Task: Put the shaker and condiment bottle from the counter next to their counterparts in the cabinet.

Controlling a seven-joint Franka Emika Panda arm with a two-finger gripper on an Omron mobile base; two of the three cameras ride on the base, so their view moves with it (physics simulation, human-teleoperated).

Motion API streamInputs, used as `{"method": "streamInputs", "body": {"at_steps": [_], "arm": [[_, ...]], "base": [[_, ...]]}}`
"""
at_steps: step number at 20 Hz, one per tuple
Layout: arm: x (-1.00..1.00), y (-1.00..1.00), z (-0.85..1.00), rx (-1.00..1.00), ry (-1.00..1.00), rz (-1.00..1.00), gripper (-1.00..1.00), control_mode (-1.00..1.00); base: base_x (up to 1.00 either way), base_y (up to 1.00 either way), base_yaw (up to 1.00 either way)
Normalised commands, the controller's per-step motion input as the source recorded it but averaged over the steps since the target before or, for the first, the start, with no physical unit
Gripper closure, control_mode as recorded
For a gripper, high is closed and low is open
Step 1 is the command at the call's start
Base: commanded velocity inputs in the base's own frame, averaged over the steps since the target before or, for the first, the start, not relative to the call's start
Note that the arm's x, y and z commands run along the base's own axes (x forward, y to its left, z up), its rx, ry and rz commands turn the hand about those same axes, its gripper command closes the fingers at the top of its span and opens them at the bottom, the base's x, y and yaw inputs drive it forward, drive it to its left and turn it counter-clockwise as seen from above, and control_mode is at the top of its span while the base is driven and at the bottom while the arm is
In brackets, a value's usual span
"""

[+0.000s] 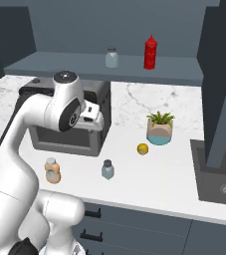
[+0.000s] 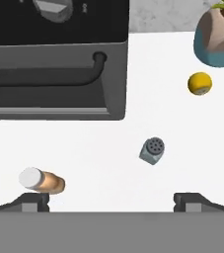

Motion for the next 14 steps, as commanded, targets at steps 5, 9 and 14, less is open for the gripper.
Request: {"method": "streamInputs", "body": {"at_steps": [5, 9, 14], "arm": [[-0.01, -0.81, -0.31, 0.04, -0.06, 0.06, -1.00, -1.00], [0.00, -0.63, -0.35, 0.07, -0.03, 0.11, -1.00, -1.00], [0.09, -0.52, -0.15, 0.03, -0.07, 0.19, -1.00, -1.00]], "base": [[0.00, 0.00, 0.00], [0.00, 0.00, 0.00], [0.00, 0.00, 0.00]]}}
